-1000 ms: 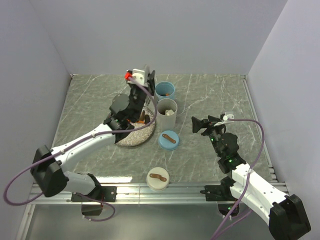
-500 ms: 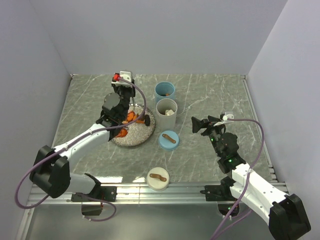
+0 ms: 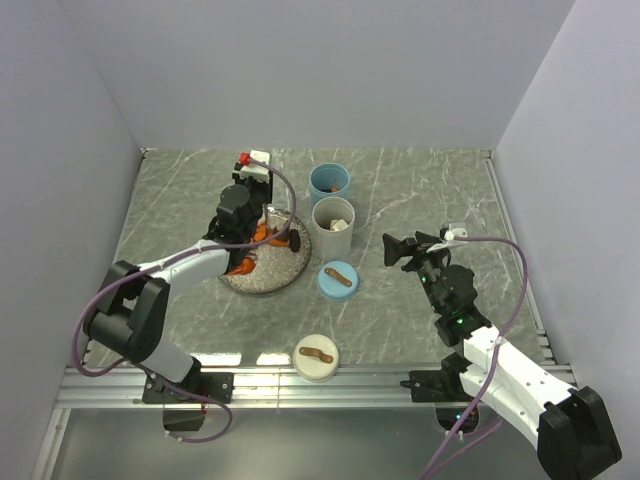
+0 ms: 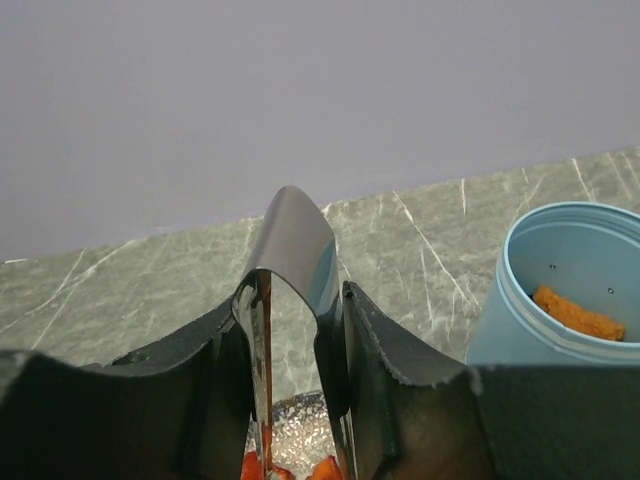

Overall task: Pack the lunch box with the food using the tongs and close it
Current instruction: Pick up the food using the clamp

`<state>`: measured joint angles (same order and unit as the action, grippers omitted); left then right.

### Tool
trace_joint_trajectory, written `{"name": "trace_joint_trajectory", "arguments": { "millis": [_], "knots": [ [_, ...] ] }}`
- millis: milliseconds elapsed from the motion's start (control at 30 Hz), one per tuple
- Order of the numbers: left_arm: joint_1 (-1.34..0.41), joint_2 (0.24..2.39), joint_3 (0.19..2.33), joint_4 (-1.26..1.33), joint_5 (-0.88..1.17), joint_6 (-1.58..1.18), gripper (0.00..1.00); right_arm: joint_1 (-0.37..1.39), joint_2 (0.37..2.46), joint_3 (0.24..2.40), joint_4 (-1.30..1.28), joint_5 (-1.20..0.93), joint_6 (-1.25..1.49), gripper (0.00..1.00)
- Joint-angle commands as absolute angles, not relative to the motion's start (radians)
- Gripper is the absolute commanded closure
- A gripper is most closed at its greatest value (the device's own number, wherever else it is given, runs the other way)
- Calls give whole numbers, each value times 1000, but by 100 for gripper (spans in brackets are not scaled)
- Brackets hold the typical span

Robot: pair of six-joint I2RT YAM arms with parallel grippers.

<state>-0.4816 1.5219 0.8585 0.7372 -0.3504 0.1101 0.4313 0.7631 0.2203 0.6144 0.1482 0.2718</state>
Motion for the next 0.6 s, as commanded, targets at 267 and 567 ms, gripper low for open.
{"name": "trace_joint_trajectory", "arguments": {
  "millis": [267,567],
  "knots": [
    [-463,1555,839,818,-278,55,65,425,765,244,650,147,267,2],
    [-463,1522,838,796,-272,38,83,425,762,241,650,152,267,2]
  ]
}}
